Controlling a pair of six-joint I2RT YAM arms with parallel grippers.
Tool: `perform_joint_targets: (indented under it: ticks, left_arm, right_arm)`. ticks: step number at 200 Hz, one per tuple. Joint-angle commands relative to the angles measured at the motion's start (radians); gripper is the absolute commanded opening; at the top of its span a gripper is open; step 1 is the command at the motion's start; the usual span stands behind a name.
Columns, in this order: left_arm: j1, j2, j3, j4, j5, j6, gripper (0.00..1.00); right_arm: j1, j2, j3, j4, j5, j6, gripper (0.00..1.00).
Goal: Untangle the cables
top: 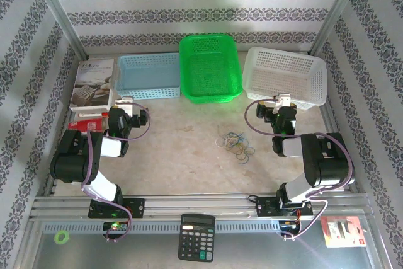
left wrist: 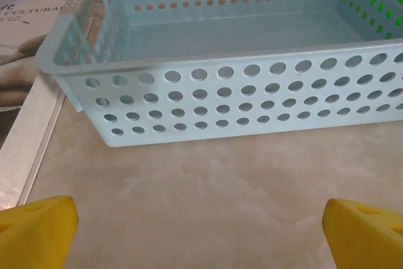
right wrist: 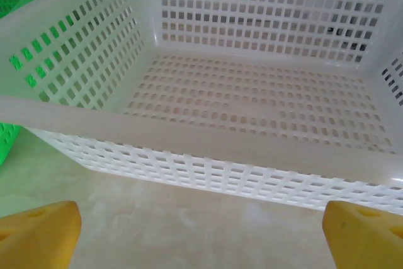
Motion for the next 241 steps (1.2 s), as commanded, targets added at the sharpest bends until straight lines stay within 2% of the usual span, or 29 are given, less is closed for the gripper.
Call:
perform_joint_targets:
  ticks: [1,241]
  left_arm:
    - [0.011,0.004,0.007,0.023,0.004,-0.006,1.00]
    - [0.011,0.004,0.007,0.020,-0.027,-0.019,1.00]
  right_arm:
    - [0.008,-0.005,0.002,0.033,0.012,0.017,0.98]
    - [0.004,-0.007,0.000,0.034,0.000,0.021,0.98]
